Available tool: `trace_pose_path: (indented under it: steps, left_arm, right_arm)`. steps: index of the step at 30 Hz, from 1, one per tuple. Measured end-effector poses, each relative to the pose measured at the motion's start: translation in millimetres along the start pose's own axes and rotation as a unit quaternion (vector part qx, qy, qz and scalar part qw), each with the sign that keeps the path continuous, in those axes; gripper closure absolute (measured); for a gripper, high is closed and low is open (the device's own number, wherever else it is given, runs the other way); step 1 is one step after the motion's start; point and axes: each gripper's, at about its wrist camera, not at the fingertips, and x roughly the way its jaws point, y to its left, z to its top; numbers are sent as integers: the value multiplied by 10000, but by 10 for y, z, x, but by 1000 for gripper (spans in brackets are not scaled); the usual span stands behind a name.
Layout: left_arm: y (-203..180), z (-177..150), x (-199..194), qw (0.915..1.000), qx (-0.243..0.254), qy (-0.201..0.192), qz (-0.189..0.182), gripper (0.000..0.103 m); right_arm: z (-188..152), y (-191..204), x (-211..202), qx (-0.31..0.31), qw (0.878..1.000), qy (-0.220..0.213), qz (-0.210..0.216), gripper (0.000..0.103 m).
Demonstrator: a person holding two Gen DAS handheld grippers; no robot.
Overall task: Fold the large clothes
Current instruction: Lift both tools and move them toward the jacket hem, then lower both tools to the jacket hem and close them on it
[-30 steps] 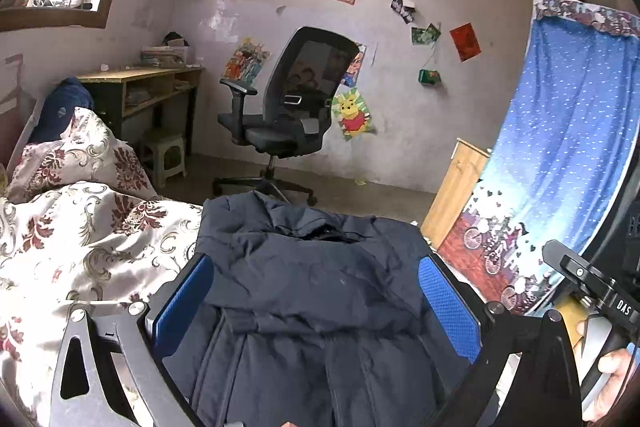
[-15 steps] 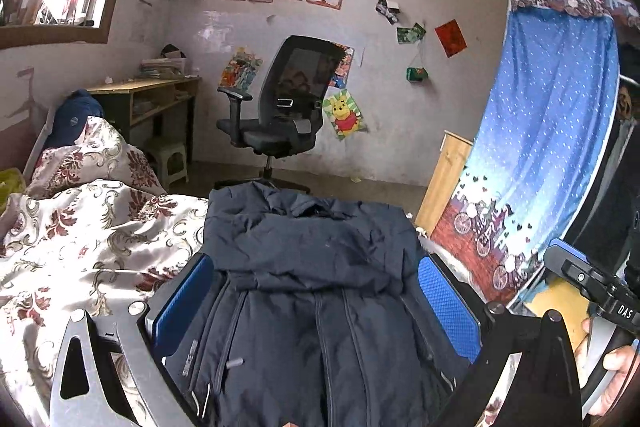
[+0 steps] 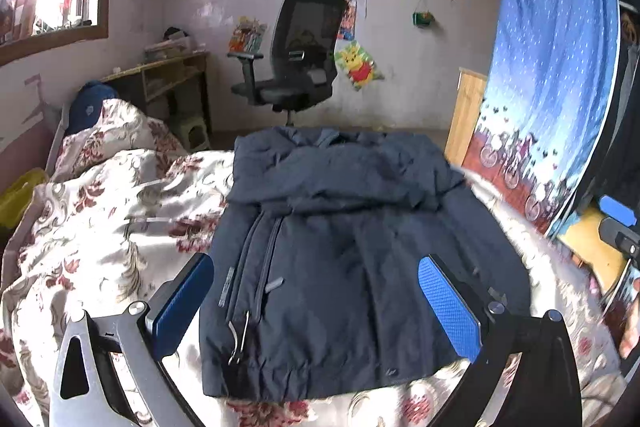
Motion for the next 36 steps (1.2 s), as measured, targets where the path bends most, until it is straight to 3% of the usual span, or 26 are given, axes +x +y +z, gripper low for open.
trace_pose_path:
  steps: [9, 18, 29, 36]
  left_arm:
    - [100, -577, 393, 9965, 336, 765, -43, 0]
    - [117, -1084, 619, 9881, 892, 1247, -88, 0]
    - [-71, -1463, 801, 9688, 1966, 1411, 541, 0]
    - [-289, -1635, 866, 9494, 2601, 1238, 1255, 0]
  right_arm:
    - [-508, -64, 588, 73, 9918, 1274, 109, 9]
    - [-991, 15, 974, -220, 9785, 2040, 207, 9]
    - [-1297, -64, 1225, -33, 9662, 2565, 249, 9]
    - [-1423, -103, 1315, -71, 9612, 2757, 95, 9]
